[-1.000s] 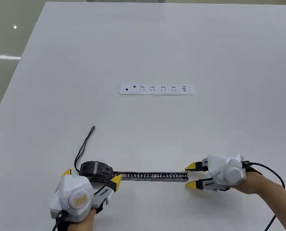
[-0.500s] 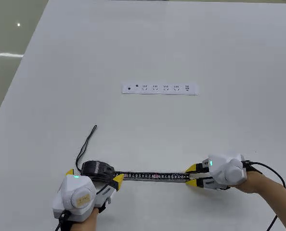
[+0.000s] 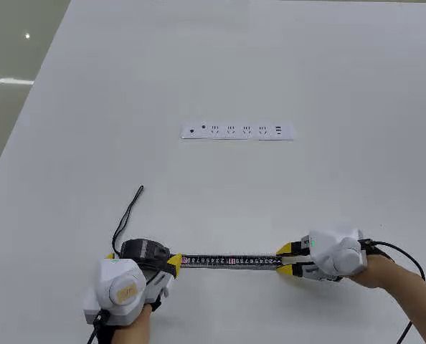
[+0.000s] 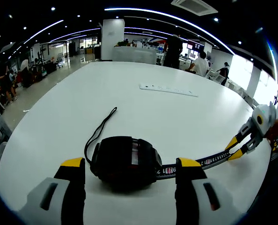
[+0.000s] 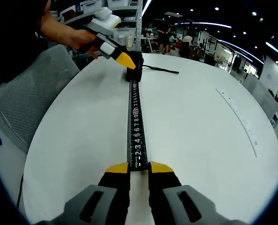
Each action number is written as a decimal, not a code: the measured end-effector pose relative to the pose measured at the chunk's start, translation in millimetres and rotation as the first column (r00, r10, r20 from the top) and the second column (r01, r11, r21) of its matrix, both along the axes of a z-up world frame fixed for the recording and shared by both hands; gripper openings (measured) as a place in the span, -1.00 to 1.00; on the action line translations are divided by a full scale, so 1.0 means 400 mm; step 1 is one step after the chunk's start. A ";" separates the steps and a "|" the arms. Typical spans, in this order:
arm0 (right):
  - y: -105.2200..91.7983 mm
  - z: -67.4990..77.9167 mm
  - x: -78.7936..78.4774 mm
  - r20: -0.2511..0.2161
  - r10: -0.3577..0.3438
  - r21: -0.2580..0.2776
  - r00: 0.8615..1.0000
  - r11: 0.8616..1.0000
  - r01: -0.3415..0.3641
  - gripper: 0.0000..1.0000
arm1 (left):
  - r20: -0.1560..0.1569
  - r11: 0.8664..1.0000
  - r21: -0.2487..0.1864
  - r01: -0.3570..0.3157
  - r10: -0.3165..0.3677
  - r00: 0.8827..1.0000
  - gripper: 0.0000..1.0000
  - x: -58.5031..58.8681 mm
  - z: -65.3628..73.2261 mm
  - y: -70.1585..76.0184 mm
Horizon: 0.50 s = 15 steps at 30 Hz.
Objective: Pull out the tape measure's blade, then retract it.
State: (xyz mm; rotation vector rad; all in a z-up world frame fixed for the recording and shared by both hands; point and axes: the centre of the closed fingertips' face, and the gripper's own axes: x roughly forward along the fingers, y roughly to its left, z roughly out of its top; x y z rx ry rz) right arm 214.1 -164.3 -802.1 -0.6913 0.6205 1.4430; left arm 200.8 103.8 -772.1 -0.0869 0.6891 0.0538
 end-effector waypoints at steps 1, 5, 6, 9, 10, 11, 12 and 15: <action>0.000 0.001 -0.001 0.002 0.001 -0.002 1.000 1.000 -0.001 -0.73 | -0.001 1.000 -0.005 -0.007 0.007 1.000 0.49 0.001 -0.002 0.002; 0.000 0.005 -0.002 0.005 0.005 -0.004 1.000 1.000 -0.005 -0.73 | -0.008 0.999 -0.030 -0.039 0.039 0.999 0.43 0.009 -0.019 0.016; 0.000 0.008 -0.003 0.005 0.004 -0.004 1.000 1.000 -0.004 -0.73 | -0.011 0.998 -0.038 -0.043 0.043 0.999 0.42 0.009 -0.020 0.014; 0.001 0.012 -0.004 0.006 0.002 -0.001 1.000 1.000 -0.002 -0.73 | -0.013 0.997 -0.048 -0.061 0.060 0.998 0.37 0.010 -0.018 0.011; 0.001 0.013 -0.003 0.006 0.002 -0.001 1.000 1.000 -0.002 -0.73 | -0.011 0.995 -0.057 -0.079 0.079 0.997 0.32 0.012 -0.018 0.017; 0.002 0.013 -0.003 0.006 0.001 0.000 1.000 1.000 -0.001 -0.73 | -0.012 0.995 -0.060 -0.082 0.081 0.997 0.28 0.013 -0.019 0.018; 0.002 0.013 -0.004 0.006 0.001 0.000 1.000 1.000 -0.001 -0.73 | -0.017 0.995 -0.061 -0.085 0.084 0.996 0.26 0.013 -0.020 0.017; 0.003 0.017 -0.004 0.006 -0.002 0.002 1.000 1.000 0.002 -0.73 | -0.020 0.994 -0.063 -0.089 0.088 0.996 0.24 0.012 -0.018 0.010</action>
